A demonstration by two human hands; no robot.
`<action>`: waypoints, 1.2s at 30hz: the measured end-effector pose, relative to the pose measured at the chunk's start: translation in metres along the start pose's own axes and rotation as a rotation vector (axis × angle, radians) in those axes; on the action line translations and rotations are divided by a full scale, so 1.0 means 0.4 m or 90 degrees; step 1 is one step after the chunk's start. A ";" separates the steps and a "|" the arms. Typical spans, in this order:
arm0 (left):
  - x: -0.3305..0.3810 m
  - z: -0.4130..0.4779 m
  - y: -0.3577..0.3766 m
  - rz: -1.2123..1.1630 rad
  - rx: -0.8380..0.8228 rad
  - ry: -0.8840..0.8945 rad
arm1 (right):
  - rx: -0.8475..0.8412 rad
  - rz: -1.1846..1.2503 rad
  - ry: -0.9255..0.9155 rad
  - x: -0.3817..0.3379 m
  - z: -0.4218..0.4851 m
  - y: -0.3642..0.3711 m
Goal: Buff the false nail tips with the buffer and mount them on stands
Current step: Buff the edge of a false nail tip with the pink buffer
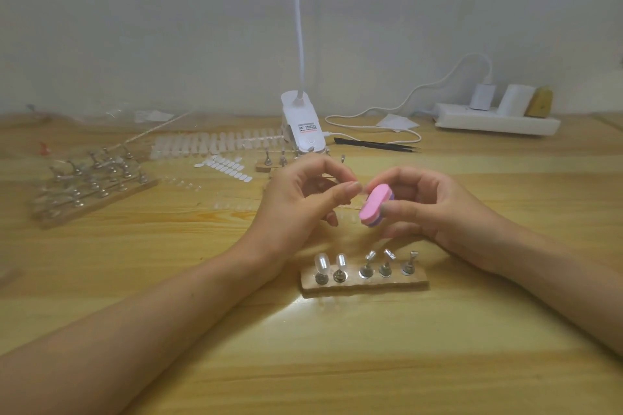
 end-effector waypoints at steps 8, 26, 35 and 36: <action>0.002 -0.001 0.002 0.024 -0.002 0.007 | 0.051 0.042 0.012 -0.001 0.000 -0.009; -0.006 0.002 0.004 0.012 -0.008 -0.007 | 0.136 0.124 0.011 0.002 0.004 -0.034; -0.018 0.004 -0.003 0.012 0.002 -0.023 | 0.078 0.064 0.039 0.002 0.007 -0.013; -0.018 0.004 -0.003 0.017 0.000 -0.022 | 0.062 0.042 0.043 0.003 0.008 -0.007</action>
Point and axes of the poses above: each hand's wrist, its own z-axis towards the middle knuckle, its own y-axis out of the palm, x = y × z, the point moved 7 cm from there along z, towards the middle knuckle, and after that the axes turned 6 degrees about -z, right-handed, at the moved point
